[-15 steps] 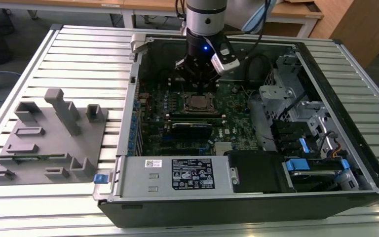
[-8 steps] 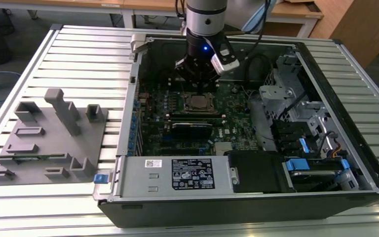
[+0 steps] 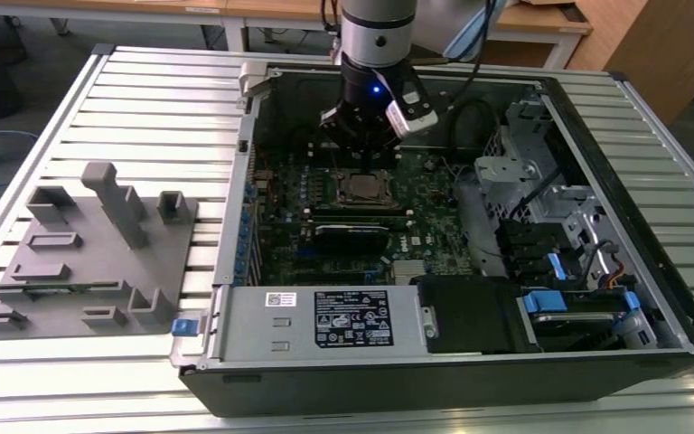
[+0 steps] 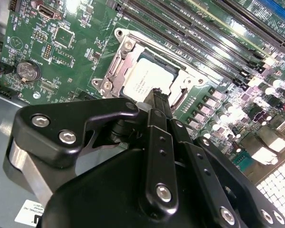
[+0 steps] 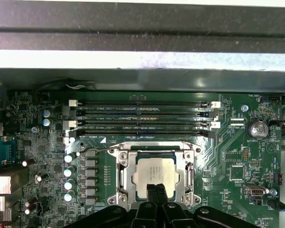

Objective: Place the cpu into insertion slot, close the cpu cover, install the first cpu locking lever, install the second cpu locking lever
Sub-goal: 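Install the first cpu locking lever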

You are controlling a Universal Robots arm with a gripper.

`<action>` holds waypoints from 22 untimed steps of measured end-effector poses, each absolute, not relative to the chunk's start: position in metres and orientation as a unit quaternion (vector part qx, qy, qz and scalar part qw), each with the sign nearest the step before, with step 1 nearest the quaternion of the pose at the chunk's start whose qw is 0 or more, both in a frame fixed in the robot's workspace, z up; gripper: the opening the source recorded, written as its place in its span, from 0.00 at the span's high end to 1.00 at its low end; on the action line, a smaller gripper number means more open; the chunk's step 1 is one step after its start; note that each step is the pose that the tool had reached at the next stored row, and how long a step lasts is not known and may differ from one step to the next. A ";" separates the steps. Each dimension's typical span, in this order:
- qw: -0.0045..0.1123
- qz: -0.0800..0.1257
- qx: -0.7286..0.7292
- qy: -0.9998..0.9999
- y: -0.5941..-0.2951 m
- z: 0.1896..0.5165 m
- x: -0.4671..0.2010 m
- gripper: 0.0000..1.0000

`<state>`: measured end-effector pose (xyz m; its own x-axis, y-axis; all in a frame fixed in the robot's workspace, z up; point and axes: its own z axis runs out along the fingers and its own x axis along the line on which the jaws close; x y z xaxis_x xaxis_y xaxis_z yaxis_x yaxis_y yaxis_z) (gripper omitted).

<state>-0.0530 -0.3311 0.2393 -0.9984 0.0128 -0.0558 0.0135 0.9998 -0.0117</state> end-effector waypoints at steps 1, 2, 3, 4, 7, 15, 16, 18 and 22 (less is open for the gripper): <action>0.028 -0.006 0.007 1.000 -0.331 0.239 -0.053 0.89; 0.028 -0.006 0.007 1.000 -0.331 0.239 -0.054 0.89; 0.028 -0.006 0.007 1.000 -0.331 0.239 -0.055 0.89; 0.028 -0.006 0.007 1.000 -0.331 0.239 -0.056 0.89; 0.028 -0.006 0.007 1.000 -0.331 0.239 -0.060 0.89; 0.028 -0.006 0.007 1.000 -0.331 0.238 -0.066 0.89; 0.028 -0.006 0.007 1.000 -0.331 0.238 -0.066 0.89; 0.028 -0.006 0.007 1.000 -0.331 0.238 -0.066 0.89; 0.028 -0.006 0.007 1.000 -0.331 0.239 -0.066 0.89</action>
<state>-0.0663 -0.3311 0.2392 -0.9984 0.0128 -0.0556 0.0135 0.9998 -0.0118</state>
